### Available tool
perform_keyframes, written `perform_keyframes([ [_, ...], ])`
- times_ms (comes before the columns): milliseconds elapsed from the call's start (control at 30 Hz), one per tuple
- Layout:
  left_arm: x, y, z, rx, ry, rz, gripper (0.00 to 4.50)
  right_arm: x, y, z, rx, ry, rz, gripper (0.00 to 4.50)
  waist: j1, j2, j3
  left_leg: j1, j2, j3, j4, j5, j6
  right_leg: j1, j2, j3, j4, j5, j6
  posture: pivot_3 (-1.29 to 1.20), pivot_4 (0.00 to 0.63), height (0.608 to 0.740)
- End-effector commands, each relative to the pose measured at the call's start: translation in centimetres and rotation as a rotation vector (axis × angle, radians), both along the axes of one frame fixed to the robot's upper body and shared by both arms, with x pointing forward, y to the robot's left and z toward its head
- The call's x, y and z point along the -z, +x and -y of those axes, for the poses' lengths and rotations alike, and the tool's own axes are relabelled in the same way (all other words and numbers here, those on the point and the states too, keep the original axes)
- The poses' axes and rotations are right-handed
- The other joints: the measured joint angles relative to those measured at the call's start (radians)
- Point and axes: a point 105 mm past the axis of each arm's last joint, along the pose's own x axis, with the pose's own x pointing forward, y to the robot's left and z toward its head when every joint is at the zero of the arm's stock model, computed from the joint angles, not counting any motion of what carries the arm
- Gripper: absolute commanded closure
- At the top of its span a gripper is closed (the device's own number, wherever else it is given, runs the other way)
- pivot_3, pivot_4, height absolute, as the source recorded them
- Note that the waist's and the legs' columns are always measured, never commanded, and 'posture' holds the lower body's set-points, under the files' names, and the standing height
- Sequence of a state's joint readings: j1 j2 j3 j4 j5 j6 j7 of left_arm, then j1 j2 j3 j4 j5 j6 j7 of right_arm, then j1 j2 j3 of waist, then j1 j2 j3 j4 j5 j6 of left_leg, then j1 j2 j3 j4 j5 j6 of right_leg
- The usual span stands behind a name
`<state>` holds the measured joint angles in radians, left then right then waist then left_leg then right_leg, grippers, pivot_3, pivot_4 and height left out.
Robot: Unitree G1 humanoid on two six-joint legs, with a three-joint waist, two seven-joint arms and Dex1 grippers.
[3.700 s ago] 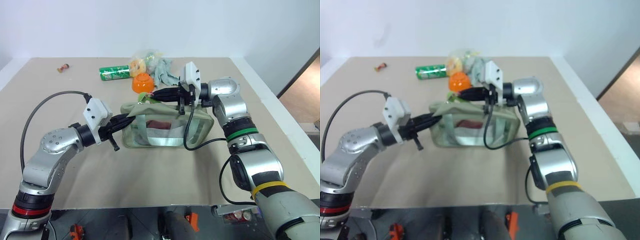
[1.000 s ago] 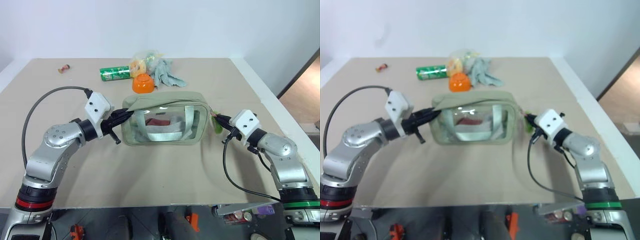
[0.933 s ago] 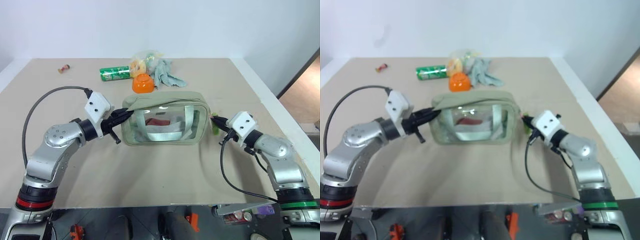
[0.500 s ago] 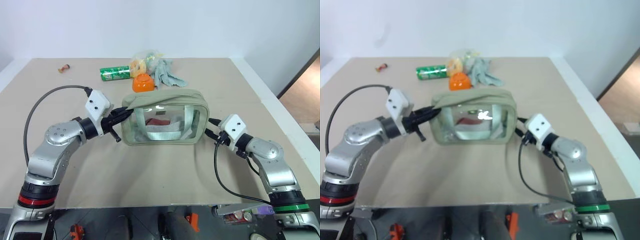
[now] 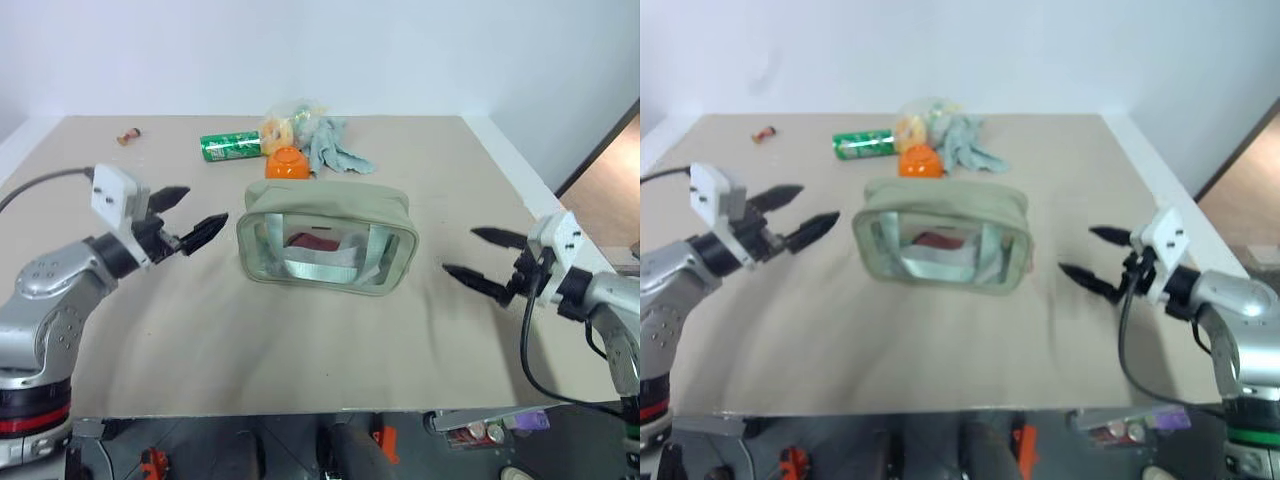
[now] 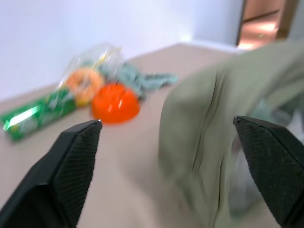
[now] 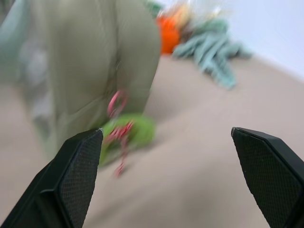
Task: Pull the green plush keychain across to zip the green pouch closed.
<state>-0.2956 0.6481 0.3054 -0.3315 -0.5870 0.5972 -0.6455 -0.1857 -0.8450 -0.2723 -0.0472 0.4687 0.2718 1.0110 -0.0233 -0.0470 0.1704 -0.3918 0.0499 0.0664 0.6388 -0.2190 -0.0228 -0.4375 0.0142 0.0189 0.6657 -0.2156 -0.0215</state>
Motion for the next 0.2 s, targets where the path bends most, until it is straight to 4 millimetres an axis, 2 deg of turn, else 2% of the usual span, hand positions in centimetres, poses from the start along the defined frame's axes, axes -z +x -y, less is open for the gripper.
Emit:
perform_keyframes([
  [33,1.7,-1.5,-1.4,-0.104,0.104,0.001,0.03,-0.2,-2.2,-3.0,-0.133,0.014,0.001,0.0,-0.002,0.0,0.0,0.0,0.0,0.0,0.0,0.0,0.0,0.0,0.0,0.0,0.0,0.0,0.0,0.0,0.15,0.74],
  [133,4.7,-2.9,-0.7,-0.1,0.117,-0.069,0.03,0.8,-3.0,-4.5,-0.167,0.031,-0.001,0.0,-0.004,0.0,0.0,0.001,0.002,0.0,-0.001,0.0,0.0,0.0,0.001,0.0,0.0,0.0,0.0,0.0,0.15,0.74],
  [200,5.9,-3.5,0.2,-0.088,0.133,-0.085,0.03,1.3,-3.2,-5.2,-0.176,0.044,0.0,0.0,-0.003,0.0,0.0,0.001,0.002,-0.001,0.0,0.0,0.0,0.0,0.0,-0.001,0.0,0.0,0.0,0.0,0.15,0.74],
])
